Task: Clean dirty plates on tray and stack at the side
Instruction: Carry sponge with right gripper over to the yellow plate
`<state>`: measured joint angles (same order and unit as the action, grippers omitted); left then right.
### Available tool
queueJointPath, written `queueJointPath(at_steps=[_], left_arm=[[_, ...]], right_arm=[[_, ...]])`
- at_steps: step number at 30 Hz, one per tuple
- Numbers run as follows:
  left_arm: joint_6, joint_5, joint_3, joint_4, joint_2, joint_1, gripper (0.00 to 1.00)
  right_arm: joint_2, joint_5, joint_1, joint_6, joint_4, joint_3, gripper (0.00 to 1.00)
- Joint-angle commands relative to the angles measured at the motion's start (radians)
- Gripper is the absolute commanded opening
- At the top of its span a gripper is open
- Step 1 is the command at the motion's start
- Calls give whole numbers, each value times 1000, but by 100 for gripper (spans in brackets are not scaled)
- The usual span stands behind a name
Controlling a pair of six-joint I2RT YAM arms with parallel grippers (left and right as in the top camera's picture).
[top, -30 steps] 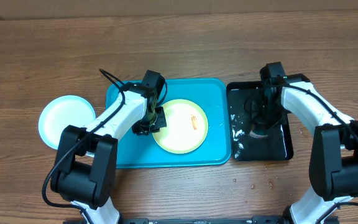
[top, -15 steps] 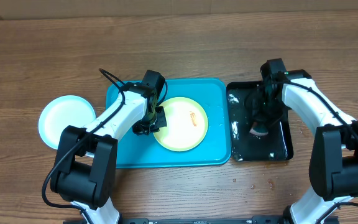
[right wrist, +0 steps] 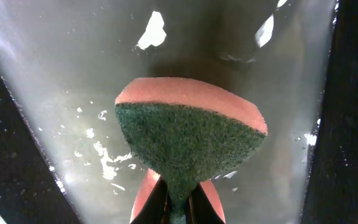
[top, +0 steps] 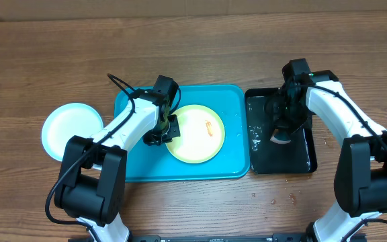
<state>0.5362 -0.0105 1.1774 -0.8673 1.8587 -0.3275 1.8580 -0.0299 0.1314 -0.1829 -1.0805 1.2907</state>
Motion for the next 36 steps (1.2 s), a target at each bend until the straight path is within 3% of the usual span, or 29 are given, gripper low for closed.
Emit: queueJointPath(at_steps=[1, 11, 23, 29, 36], left_arm=[[-24, 18, -5, 3, -21, 0, 4], [-24, 17, -5, 8, -21, -2, 4], [-27, 11, -5, 12, -21, 0, 4], [-27, 10, -5, 19, -21, 0, 4], [-27, -10, -5, 20, -21, 0, 4]], right_arm=[[-18, -9, -1, 1, -14, 24, 4], [-18, -9, -1, 27, -19, 8, 4], [-18, -55, 14, 43, -286, 314, 4], [-18, -99, 108, 60, -351, 443, 4], [-16, -140, 301, 52, -286, 447, 4]])
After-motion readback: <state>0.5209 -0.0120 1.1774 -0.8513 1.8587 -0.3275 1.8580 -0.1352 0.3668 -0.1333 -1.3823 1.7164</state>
